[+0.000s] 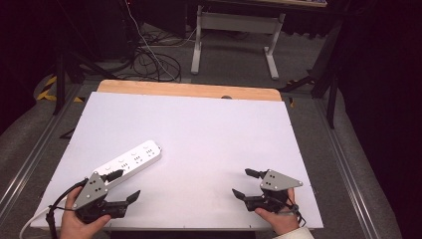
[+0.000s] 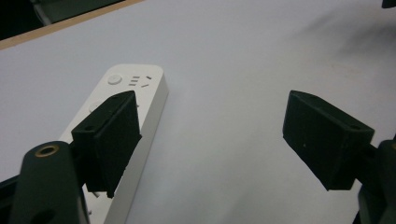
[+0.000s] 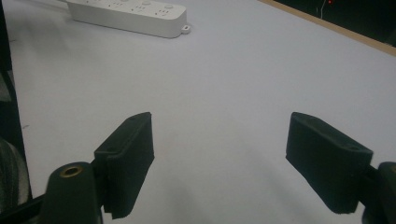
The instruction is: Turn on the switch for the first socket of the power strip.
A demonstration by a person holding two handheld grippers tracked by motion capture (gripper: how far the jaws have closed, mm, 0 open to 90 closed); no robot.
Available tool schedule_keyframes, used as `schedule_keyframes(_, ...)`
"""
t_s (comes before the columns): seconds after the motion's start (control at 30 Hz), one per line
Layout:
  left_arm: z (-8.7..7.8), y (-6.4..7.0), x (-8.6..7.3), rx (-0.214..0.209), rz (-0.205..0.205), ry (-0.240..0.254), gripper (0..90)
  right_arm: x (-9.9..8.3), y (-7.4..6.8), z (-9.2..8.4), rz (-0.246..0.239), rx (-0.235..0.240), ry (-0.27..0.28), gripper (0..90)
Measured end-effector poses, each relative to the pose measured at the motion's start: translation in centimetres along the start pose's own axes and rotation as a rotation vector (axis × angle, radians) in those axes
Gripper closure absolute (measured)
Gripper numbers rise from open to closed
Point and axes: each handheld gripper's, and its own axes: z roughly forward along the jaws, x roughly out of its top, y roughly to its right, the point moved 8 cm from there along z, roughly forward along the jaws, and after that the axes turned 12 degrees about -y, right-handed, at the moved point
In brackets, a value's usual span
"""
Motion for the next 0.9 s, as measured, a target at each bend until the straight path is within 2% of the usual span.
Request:
schedule_keyframes(0.2, -0.1, 0.1, 0.1, -0.003, 0.000, -0.003, 19.8, 0.0, 0.0, 0.0, 0.002, 0.002, 0.001, 23.8)
schedule_keyframes(0.43, -0.4, 0.1, 0.4, 0.025, 0.016, -0.007, 19.8, -0.1, 0.0, 0.1, 0.009, 0.000, -0.006, 23.9)
schedule_keyframes(0.53, -0.7, 0.3, 0.6, 0.003, 0.011, 0.006, 19.7, -0.1, 0.0, 0.2, 0.009, 0.001, -0.008, 24.0)
schedule_keyframes(0.9, -1.1, 0.4, 1.0, -0.004, 0.009, 0.007, 19.8, -0.1, -0.1, 0.2, 0.003, -0.001, -0.010, 24.5)
